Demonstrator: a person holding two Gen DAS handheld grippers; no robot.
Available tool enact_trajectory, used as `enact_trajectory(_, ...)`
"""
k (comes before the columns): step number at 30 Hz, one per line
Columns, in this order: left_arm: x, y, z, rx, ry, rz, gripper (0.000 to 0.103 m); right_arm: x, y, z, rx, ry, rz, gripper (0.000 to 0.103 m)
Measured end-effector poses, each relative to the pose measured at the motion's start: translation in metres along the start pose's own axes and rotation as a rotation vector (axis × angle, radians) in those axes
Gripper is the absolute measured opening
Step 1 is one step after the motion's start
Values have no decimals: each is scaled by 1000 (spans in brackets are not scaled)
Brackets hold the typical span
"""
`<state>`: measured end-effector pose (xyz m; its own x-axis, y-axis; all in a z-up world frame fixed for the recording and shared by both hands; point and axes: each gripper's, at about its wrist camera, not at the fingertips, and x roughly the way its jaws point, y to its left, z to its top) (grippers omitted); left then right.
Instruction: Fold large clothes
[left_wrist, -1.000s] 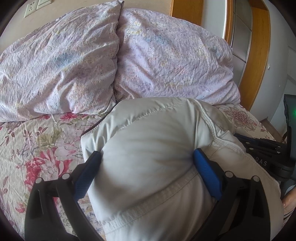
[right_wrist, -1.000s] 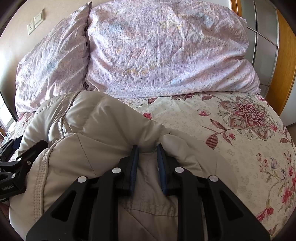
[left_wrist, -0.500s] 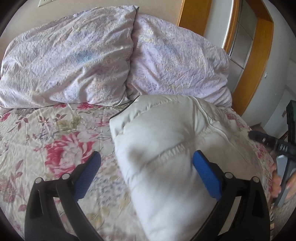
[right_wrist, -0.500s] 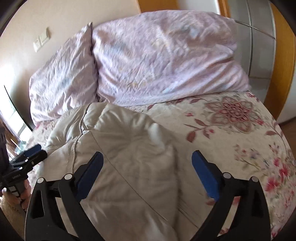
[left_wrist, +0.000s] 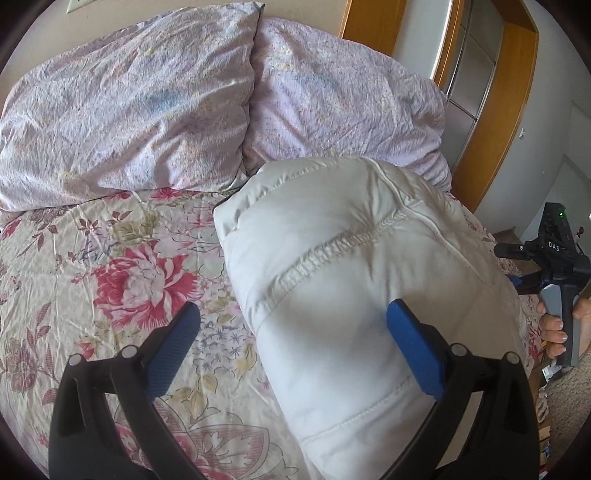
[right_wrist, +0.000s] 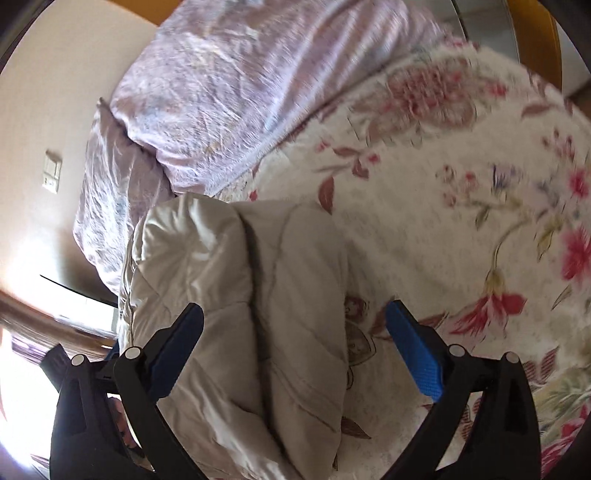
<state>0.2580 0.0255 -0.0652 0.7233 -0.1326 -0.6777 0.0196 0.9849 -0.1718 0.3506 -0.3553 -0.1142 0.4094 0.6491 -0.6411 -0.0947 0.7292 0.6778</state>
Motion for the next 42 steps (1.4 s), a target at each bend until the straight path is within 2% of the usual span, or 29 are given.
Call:
enact_trajectory(13,0,1,-1,-11,14,-7,101,32,-15,0,109,144,130,102)
enact_trajectory(18,3,7,-1,-42,34,-41,101,45,-12,1,130,209,200,102)
enact_trajectory(21,6,13,-2,-71,52,-73,101,56,-6,0,131,254,234,102)
enact_trajectory(24,9,21,-2,-111,78,-117,101,62,3,1,124,274,228,102)
enact_trajectory(32,25,52,-13,-299,185,-325,101,66,6,0,88,312,247,102)
enact_trajectory(40,38,40,-18,-307,211,-418,101,79,22,-7,23,357,292,102)
enact_trajectory(42,42,36,-16,-307,210,-418,101,81,25,-8,22,357,295,102)
